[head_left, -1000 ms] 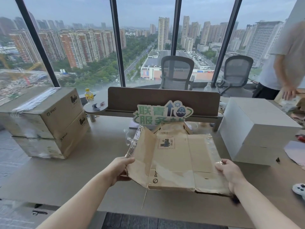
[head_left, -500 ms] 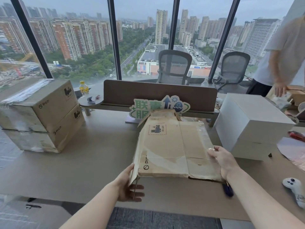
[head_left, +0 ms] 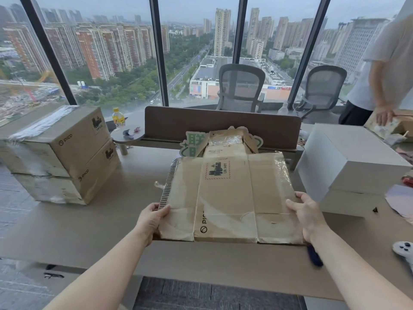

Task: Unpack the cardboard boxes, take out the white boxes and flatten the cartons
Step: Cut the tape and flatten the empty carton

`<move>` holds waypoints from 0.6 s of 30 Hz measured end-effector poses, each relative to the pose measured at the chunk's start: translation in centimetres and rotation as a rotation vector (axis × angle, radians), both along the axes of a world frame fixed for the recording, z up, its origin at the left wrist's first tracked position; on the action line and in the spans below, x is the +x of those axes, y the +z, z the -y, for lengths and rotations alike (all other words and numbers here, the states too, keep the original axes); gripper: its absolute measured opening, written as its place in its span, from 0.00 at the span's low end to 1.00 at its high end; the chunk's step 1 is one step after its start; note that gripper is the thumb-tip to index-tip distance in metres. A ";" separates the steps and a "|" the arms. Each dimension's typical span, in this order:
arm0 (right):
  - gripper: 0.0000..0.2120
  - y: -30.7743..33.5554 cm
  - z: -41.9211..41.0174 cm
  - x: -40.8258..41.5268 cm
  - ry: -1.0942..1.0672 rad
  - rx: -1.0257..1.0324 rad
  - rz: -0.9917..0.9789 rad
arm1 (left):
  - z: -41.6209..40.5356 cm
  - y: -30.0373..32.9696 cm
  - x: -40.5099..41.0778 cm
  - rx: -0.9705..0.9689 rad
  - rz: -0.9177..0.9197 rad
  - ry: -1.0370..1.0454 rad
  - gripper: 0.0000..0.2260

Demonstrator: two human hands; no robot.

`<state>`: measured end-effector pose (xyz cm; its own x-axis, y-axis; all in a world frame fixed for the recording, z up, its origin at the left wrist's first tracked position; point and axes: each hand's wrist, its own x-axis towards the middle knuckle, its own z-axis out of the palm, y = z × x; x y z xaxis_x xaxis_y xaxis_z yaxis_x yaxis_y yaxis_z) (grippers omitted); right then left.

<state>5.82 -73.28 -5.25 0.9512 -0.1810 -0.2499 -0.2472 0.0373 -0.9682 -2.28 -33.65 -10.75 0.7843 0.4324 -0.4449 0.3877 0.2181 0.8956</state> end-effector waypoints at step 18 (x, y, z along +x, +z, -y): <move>0.07 -11.1 -1.3 -1.6 0.072 -0.554 -0.368 | 0.6 -6.0 -2.3 0.284 -0.303 -0.223 0.11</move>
<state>4.22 -71.93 -16.36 0.8362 -0.3152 -0.4487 -0.5483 -0.4697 -0.6919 -4.60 -34.21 -16.76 0.7247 0.4060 -0.5568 0.6507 -0.1373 0.7468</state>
